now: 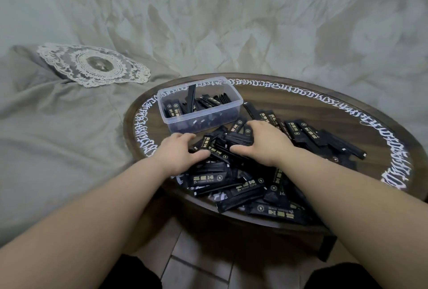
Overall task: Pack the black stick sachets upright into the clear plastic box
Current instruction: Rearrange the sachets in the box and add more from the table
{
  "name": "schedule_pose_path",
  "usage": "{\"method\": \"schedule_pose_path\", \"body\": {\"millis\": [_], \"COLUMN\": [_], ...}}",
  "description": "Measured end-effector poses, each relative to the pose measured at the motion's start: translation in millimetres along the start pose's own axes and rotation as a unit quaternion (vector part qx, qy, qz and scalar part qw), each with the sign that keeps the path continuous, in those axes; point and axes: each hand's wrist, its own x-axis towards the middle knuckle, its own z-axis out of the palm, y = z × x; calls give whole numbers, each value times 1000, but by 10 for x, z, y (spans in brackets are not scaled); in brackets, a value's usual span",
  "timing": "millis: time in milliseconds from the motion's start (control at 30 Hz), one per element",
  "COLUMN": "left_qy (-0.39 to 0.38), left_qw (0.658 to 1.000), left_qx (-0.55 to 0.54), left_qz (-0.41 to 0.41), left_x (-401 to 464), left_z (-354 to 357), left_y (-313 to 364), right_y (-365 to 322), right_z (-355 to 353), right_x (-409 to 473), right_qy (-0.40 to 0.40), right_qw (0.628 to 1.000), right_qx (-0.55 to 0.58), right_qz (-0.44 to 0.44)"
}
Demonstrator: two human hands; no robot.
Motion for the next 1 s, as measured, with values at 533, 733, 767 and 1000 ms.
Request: {"method": "schedule_pose_path", "body": {"millis": [533, 733, 767, 1000], "left_qy": [114, 309, 327, 307], "left_qw": [989, 943, 936, 922], "left_qx": [-87, -122, -130, -175], "left_qz": [46, 14, 1, -160], "left_x": [210, 256, 288, 665], "left_z": [311, 99, 43, -340], "left_y": [-2, -4, -8, -100], "right_y": [-131, -100, -108, -275], "right_z": [186, 207, 193, 6], "right_x": [349, 367, 370, 446], "right_qy": [-85, -51, -41, 45], "right_qw": [991, 995, 996, 998], "right_qx": [-108, -82, -75, 49], "right_qz": [-5, 0, 1, -7]}}
